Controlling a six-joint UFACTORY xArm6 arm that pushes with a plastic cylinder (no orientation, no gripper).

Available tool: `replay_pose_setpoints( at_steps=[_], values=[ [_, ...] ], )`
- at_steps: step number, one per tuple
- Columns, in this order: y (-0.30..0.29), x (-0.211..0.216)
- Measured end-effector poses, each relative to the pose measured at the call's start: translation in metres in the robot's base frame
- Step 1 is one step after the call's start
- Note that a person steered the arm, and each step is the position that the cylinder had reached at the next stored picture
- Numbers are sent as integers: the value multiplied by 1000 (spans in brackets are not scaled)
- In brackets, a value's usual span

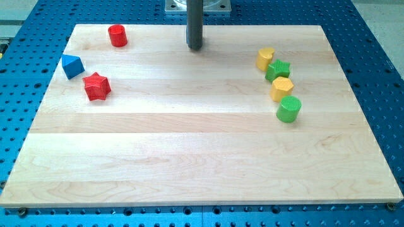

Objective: Push the triangle right below the red circle

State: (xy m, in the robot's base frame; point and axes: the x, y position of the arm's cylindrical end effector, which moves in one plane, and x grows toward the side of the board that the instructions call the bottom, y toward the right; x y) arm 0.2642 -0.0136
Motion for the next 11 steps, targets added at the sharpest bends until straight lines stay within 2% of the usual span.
replay_pose_setpoints(
  at_steps=[1,2,3,4,5,6,7,8,9,11],
  values=[
    [-41,83],
    [-119,71],
    [-185,30],
    [-286,3],
    [-291,24],
    [-276,93],
    [-236,68],
    [-119,35],
    [-125,35],
    [-209,19]
  ],
)
